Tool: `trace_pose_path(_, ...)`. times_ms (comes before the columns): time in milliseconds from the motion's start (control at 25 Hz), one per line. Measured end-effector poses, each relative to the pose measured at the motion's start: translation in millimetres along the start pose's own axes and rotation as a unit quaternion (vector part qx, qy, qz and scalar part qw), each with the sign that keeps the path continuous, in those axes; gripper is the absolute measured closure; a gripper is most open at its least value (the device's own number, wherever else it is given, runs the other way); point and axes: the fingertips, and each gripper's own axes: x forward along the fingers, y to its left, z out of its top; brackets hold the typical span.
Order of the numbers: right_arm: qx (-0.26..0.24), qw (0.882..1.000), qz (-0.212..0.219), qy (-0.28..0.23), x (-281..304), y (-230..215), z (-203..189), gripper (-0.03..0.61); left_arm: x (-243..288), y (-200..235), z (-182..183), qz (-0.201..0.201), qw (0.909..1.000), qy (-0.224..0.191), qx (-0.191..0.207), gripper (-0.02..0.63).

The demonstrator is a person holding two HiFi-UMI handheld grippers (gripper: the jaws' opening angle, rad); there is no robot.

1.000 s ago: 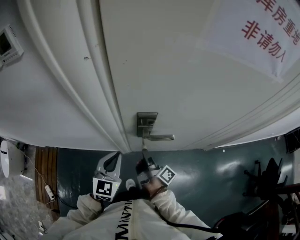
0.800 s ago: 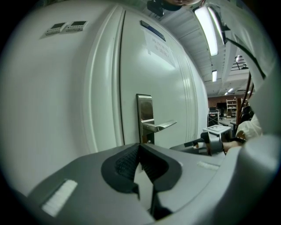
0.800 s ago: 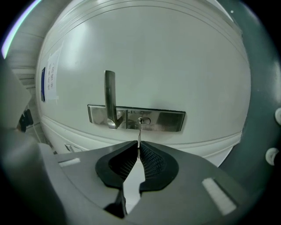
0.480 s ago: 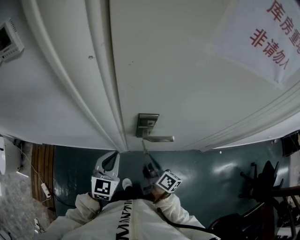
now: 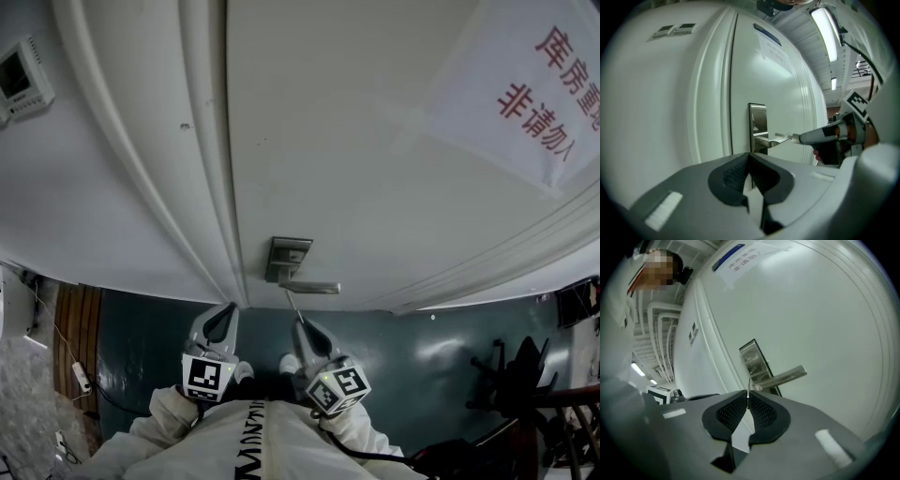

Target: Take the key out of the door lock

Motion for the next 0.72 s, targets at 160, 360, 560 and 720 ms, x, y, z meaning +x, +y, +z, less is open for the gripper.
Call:
trace_pose_path(160,-0.071,0.996,-0.046,-0.012,-10,-2,17,0.557,-1,-4,4,-0.001,1.0000,-0.006,0.002,0.615)
trace_pose_path(360,-0.076,0.994,-0.069,-0.032,-22,0,26,0.557,-11,-10,8,-0.012,0.9997,-0.018,0.005,0.615)
trace_pose_path(560,-0.098,0.991,-0.081,-0.039,-53,-3,31,0.557,-31,-28,8,0.004,0.9997,-0.022,0.007,0.615)
trace_pose_path(720,-0.111,0.989,-0.087,-0.047,-85,-12,35,0.557,-44,-51,16,0.020,0.9992,-0.028,0.023,0.615)
